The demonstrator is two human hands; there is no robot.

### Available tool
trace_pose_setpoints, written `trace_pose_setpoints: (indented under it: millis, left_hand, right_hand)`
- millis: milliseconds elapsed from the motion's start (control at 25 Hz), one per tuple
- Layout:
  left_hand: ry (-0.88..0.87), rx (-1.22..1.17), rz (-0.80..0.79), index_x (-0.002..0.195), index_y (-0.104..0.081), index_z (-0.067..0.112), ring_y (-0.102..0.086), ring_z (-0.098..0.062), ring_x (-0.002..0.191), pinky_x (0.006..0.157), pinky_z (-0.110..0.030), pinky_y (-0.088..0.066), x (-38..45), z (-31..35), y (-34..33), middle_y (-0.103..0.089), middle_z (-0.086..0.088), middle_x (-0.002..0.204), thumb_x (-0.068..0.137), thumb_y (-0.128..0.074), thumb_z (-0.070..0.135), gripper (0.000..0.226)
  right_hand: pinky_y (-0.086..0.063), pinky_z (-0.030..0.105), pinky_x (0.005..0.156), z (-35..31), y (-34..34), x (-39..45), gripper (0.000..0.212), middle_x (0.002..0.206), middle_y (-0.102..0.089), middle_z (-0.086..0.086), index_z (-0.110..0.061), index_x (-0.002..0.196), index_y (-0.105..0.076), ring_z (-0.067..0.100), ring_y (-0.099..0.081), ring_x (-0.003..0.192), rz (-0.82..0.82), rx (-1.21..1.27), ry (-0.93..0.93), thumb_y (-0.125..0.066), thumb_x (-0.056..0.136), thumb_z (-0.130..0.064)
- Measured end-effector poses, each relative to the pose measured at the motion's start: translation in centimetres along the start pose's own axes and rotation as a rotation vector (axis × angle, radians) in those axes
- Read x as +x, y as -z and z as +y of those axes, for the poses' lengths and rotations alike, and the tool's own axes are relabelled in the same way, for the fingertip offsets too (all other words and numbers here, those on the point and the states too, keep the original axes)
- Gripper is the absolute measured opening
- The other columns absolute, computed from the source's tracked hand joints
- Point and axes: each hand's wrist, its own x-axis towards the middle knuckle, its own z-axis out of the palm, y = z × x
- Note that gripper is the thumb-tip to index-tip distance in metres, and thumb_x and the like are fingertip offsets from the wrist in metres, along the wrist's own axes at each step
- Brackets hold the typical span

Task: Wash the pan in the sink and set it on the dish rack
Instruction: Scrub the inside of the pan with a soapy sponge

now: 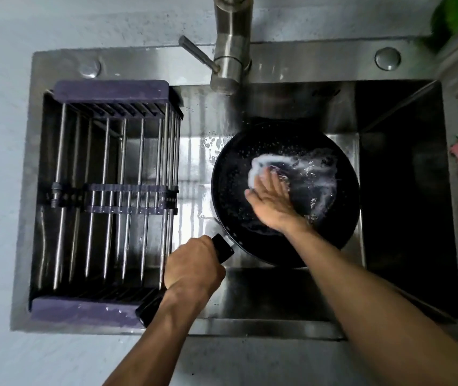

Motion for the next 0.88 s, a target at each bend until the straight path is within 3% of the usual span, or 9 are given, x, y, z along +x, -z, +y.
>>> trace_pose_setpoints:
  millis: [120,160,280,400,480,600,680,760,880]
  left_hand:
    - [0.006,0.006,-0.015,0.112,-0.059,0.015,-0.066,-0.027,0.094,0.071,-0.031,-0.044,0.2,-0.2,0.1,-0.066,-0.006,0.105,0.081,-0.060,0.022,0.031]
    - [0.008,0.002,-0.015,0.112,-0.059,0.015,-0.066,-0.027,0.095,0.071,-0.031,-0.045,0.0,-0.2,0.2,-0.066,-0.006,0.106,0.081,-0.061,0.023,0.032]
    - [-0.005,0.016,-0.012,0.113,-0.058,0.016,-0.065,-0.026,0.097,0.075,-0.031,-0.047,-0.2,0.0,0.3,-0.066,-0.005,0.107,0.082,-0.063,0.026,0.033]
    - [-0.008,0.002,-0.005,0.113,-0.057,0.016,-0.065,-0.026,0.097,0.075,-0.032,-0.047,0.0,-0.2,0.2,-0.065,-0.005,0.108,0.082,-0.061,0.026,0.033]
    - [-0.016,0.013,-0.006,0.112,-0.057,0.016,-0.065,-0.026,0.097,0.076,-0.032,-0.048,0.0,-0.2,0.0,-0.065,-0.004,0.108,0.082,-0.061,0.027,0.032]
    - [-0.015,0.013,0.001,0.111,-0.057,0.017,-0.066,-0.025,0.097,0.076,-0.032,-0.048,0.1,-0.3,0.1,-0.066,-0.004,0.107,0.081,-0.061,0.025,0.031]
    - [-0.017,0.019,0.004,0.112,-0.057,0.017,-0.066,-0.025,0.096,0.075,-0.031,-0.047,0.2,-0.3,-0.2,-0.066,-0.003,0.106,0.082,-0.060,0.025,0.031]
    - [-0.024,0.011,0.013,0.112,-0.057,0.018,-0.066,-0.023,0.093,0.072,-0.031,-0.046,0.3,-0.4,-0.5,-0.065,-0.001,0.104,0.082,-0.060,0.026,0.031]
    - [-0.009,0.006,0.024,0.111,-0.057,0.019,-0.066,-0.023,0.091,0.068,-0.029,-0.042,0.6,-0.5,-0.6,-0.066,-0.001,0.102,0.082,-0.060,0.026,0.030]
  right_hand:
    - [0.019,0.034,0.121,1.2,-2.6,-2.8,0.058,0.160,0.028,-0.013,-0.030,0.159,0.003,0.004,0.030,0.145,-0.175,0.068,0.302,-0.024,0.109,-0.043]
    - [0.015,0.037,0.123,4.3,-2.0,-3.6,0.057,0.159,0.029,-0.014,-0.032,0.158,0.004,0.004,0.031,0.144,-0.180,-0.013,0.280,-0.024,0.109,-0.043]
    - [0.014,0.042,0.124,5.6,0.9,-1.2,0.066,0.159,0.035,-0.004,-0.028,0.159,0.011,0.013,0.033,0.146,0.041,-0.118,-0.129,-0.020,0.106,-0.053]
    - [0.020,0.034,0.119,-2.0,-0.2,2.5,0.067,0.162,0.029,0.001,-0.023,0.160,0.007,0.015,0.030,0.147,0.125,0.046,0.073,-0.025,0.107,-0.050]
    - [0.017,0.033,0.122,-1.2,-0.6,3.6,0.066,0.163,0.027,0.000,-0.026,0.160,0.009,0.013,0.029,0.147,0.193,0.003,0.172,-0.027,0.108,-0.046]
    - [0.014,0.040,0.124,1.1,-0.3,3.9,0.069,0.160,0.034,0.003,-0.024,0.159,0.015,0.020,0.031,0.148,0.352,-0.042,-0.185,-0.020,0.106,-0.052]
    - [0.016,0.038,0.122,-1.5,-1.0,4.2,0.072,0.156,0.039,-0.001,-0.025,0.158,0.017,0.017,0.033,0.146,0.266,-0.015,0.089,-0.026,0.106,-0.051]
    - [0.014,0.036,0.123,-0.5,0.8,4.9,0.069,0.156,0.038,-0.001,-0.024,0.158,0.016,0.016,0.031,0.147,0.233,-0.222,0.239,-0.025,0.107,-0.047]
    - [0.008,0.040,0.125,6.5,5.5,3.6,0.065,0.166,0.022,0.006,-0.014,0.161,0.004,0.022,0.013,0.154,0.444,-0.509,-0.015,-0.024,0.107,-0.037]
